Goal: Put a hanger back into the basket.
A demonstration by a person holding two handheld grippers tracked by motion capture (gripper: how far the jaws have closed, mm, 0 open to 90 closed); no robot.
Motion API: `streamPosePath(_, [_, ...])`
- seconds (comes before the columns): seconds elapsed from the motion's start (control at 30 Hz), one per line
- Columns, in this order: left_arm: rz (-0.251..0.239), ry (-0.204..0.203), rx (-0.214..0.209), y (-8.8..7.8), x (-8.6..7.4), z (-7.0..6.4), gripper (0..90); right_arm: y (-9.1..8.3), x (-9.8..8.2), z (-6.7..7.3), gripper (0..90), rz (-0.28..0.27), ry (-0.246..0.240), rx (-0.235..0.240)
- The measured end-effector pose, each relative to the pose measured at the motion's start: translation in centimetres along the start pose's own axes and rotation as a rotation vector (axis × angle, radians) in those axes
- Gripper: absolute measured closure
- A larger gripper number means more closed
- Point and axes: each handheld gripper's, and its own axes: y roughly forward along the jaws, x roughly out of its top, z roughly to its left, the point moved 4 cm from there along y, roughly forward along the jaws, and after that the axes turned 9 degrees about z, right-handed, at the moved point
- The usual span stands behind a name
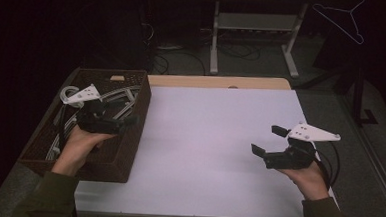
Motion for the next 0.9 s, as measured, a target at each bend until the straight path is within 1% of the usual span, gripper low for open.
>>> streamPosePath(0.1, [-0.022, 0.01, -0.023, 0.6, 0.0, -1.1, 4.3, 0.1, 0.8, 0.1, 2.1, -0.022, 0.001, 0.006])
streamPosePath(0.17, [-0.032, 0.024, -0.025, 1.1, 0.0, -1.7, 3.2, 0.1, 1.3, 0.1, 1.6, -0.043, -0.001, 0.011])
streamPosePath(0.27, [-0.035, 0.037, -0.026, 1.6, -0.3, -2.2, 3.0, 0.1, 2.0, 0.1, 0.6, -0.065, 0.012, 0.028])
streamPosePath(0.3, [-0.042, 0.03, -0.03, 1.7, -0.4, -2.3, 2.9, 0.1, 2.2, 0.1, 0.5, -0.076, 0.007, 0.03])
streamPosePath(0.4, [-0.061, 0.037, -0.028, 1.9, -0.6, -2.5, 2.6, 0.0, 3.0, 0.2, 0.0, -0.111, 0.007, 0.04])
streamPosePath(0.47, [-0.074, 0.033, -0.038, 2.1, -0.7, -2.6, 2.6, -0.1, 3.5, 0.2, 0.0, -0.138, 0.0, 0.043])
streamPosePath(0.53, [-0.095, 0.035, -0.037, 2.2, -0.8, -2.7, 1.9, -0.2, 3.9, 0.3, 0.0, -0.151, -0.003, 0.046])
streamPosePath(0.57, [-0.096, 0.048, -0.036, 2.2, -0.8, -2.7, 1.8, -0.3, 4.1, 0.3, 0.0, -0.16, -0.008, 0.044])
streamPosePath(0.63, [-0.1, 0.048, -0.038, 2.2, -0.9, -2.7, 1.7, -0.3, 4.4, 0.4, 0.0, -0.17, -0.011, 0.039])
streamPosePath(0.73, [-0.132, 0.051, -0.033, 2.0, -0.9, -2.7, 1.7, -0.4, 4.5, 0.3, 0.0, -0.186, -0.012, 0.038])
streamPosePath(0.83, [-0.135, 0.05, -0.04, 2.0, -1.0, -2.7, 1.7, -0.3, 4.6, 0.3, 0.0, -0.192, -0.017, 0.038])
streamPosePath(0.9, [-0.129, 0.061, -0.045, 1.9, -1.1, -2.8, 1.8, -0.3, 4.6, 0.4, 0.0, -0.196, -0.02, 0.038])
